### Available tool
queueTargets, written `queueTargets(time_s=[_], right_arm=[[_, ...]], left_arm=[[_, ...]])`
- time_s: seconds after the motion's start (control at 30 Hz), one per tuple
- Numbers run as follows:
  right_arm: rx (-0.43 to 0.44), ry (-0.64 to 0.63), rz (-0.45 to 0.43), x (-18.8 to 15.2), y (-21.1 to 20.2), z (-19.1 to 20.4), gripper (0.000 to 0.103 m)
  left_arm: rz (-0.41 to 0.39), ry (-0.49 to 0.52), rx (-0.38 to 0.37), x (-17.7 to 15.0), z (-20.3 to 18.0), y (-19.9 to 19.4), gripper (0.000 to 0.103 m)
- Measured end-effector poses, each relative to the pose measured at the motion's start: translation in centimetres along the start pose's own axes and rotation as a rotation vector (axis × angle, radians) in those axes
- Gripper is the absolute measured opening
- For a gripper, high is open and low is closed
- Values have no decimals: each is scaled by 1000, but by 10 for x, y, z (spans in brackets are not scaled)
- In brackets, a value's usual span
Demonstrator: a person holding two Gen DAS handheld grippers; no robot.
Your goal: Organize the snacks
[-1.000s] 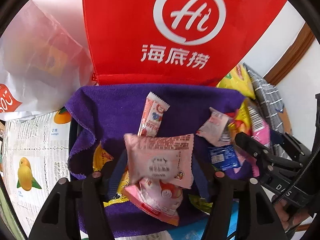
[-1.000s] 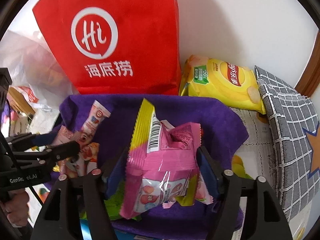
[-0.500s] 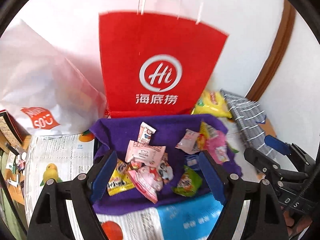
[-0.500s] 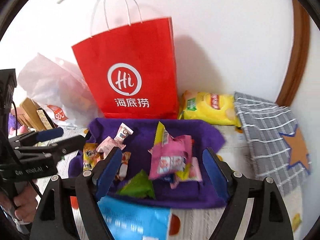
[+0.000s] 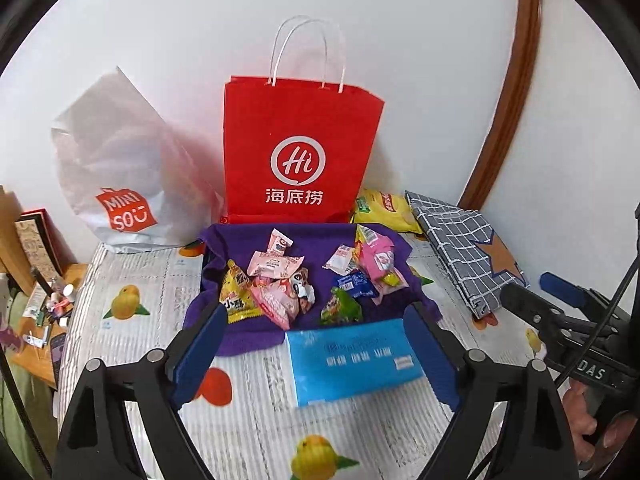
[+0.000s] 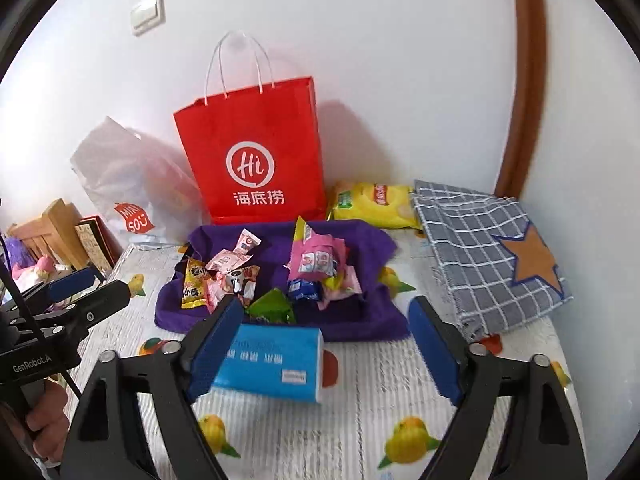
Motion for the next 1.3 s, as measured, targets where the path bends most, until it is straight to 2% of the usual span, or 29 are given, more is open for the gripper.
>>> queueTargets(time_s=[0.27,0.57,1.3], right_arm=[[26,-35,-66,-21,-39,3,103],[40,-30,-84,-38,-54,1,103],[29,-9,-73,-49,-54,-2,103]], left_arm=[[-64,9,45,-22,-11,-35,97],[-82,5,54,-38,-17,-53,97],[-61,-16,76,-45,-8,-51,97]])
Point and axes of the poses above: each gripper's, at about its wrist camera, not at the fingertips, and y roughly the way its jaws point, z to its left, x to its top, the point moved 4 cm from there along y, roughly the way its jaws point
